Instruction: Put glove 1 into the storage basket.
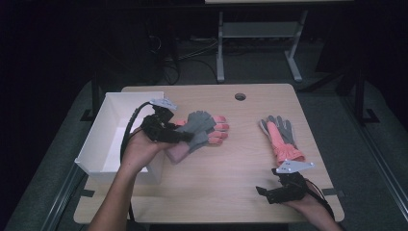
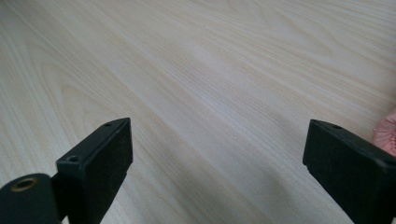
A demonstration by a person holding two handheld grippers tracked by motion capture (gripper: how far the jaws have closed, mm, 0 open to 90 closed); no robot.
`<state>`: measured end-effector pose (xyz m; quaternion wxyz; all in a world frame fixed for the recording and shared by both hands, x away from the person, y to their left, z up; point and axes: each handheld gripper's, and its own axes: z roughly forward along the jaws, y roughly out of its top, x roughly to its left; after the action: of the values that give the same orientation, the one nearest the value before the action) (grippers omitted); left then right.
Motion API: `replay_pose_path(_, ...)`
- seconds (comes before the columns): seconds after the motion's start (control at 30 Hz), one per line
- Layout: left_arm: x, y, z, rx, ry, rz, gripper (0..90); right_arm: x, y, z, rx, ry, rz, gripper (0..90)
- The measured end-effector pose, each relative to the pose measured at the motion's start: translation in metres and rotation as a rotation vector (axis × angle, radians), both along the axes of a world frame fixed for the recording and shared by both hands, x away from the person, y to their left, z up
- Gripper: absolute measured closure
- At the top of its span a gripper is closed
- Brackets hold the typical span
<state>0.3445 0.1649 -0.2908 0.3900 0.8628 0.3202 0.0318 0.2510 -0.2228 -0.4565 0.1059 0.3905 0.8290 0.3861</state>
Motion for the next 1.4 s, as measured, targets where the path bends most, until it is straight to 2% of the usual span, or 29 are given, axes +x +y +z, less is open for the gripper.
replay_pose_path(0.2, 0.003, 0.019, 0.010, 0.005, -0.025, 0.050, 61.4, 0.001, 0.004, 0.001, 0.008, -0.006, 0.013, 8.0)
replay_pose_path(0.4, 0.004, 0.047, 0.016, 0.014, -0.040, 0.124, 61.4, 0.007, 0.014, 0.001, 0.007, -0.006, 0.049, 8.0)
replay_pose_path(0.7, 0.016, 0.101, 0.014, 0.014, -0.056, 0.285, 61.4, 0.009, 0.015, 0.000, 0.006, -0.010, 0.056, 8.0)
replay_pose_path(0.77, 0.020, 0.110, 0.009, 0.015, -0.055, 0.320, 61.4, 0.009, 0.016, 0.001, 0.003, -0.003, 0.054, 8.0)
replay_pose_path(1.0, 0.033, 0.134, -0.014, 0.063, -0.033, 0.424, 61.3, 0.009, 0.016, -0.001, -0.001, -0.002, 0.063, 8.0)
replay_pose_path(1.2, 0.049, 0.151, -0.041, 0.140, -0.007, 0.483, 61.2, 0.009, 0.017, -0.001, -0.004, 0.000, 0.065, 8.0)
replay_pose_path(1.4, 0.060, 0.161, -0.071, 0.198, 0.021, 0.534, 61.0, 0.009, 0.016, -0.002, -0.013, 0.004, 0.067, 8.0)
